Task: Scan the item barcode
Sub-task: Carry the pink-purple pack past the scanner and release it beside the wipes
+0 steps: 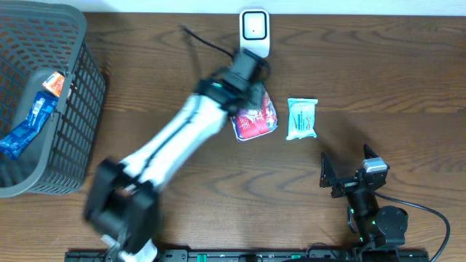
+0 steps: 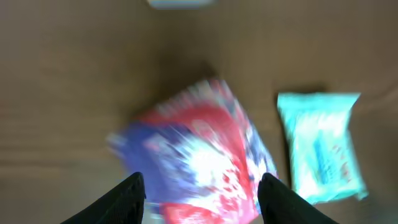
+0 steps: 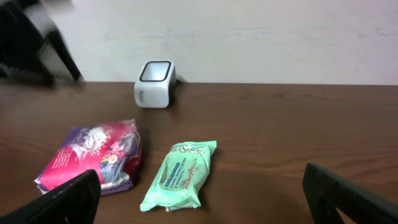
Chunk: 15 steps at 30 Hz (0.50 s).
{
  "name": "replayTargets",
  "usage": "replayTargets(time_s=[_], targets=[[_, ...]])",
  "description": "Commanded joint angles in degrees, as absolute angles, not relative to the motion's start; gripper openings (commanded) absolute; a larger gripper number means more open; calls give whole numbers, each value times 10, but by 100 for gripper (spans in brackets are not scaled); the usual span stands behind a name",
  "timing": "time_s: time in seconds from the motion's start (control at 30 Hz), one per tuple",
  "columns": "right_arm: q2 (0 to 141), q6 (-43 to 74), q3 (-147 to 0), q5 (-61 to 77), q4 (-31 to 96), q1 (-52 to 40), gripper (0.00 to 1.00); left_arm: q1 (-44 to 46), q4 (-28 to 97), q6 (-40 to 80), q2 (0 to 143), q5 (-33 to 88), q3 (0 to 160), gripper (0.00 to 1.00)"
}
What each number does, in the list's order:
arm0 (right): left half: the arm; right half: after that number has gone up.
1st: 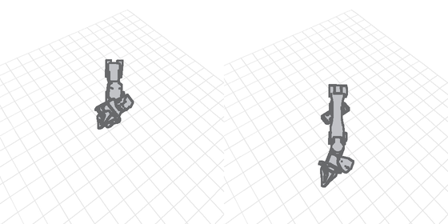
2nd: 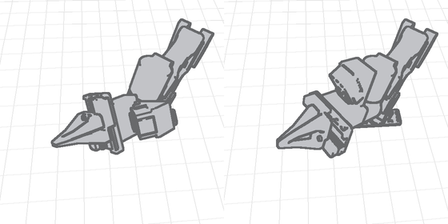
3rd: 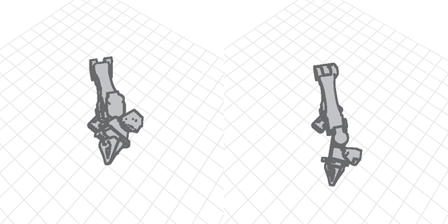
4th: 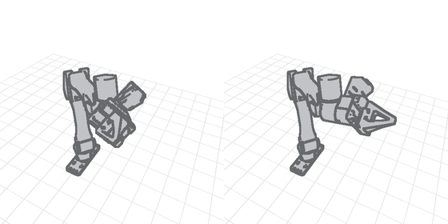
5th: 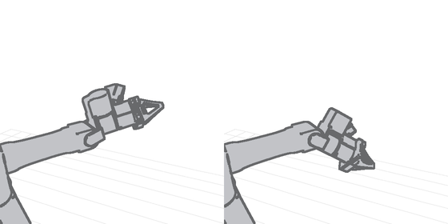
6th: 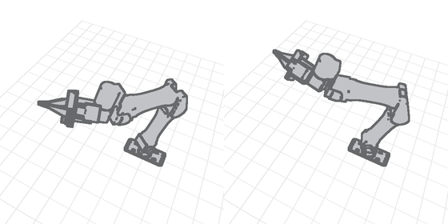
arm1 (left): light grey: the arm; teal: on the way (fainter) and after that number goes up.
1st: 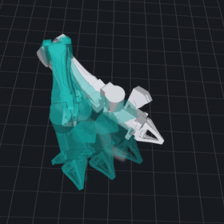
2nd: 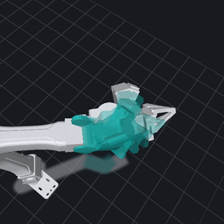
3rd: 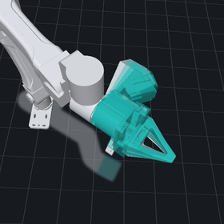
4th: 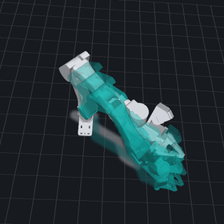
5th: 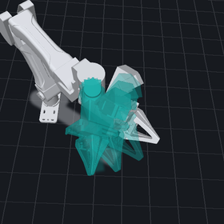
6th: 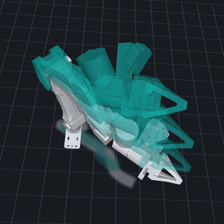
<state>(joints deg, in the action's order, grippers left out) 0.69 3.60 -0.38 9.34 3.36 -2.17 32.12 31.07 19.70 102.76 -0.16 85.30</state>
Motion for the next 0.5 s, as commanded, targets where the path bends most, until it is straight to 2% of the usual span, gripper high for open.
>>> replayTargets(time_s=[0.0,0.27,0.47], targets=[[4,31,-3,93,36,-25,99,247,311,173,928,-22,883,59],[4,31,-3,93,36,-25,98,-23,310,171,818,-55,883,60],[4,31,-3,93,36,-25,99,-212,325,164,821,-56,882,60]])
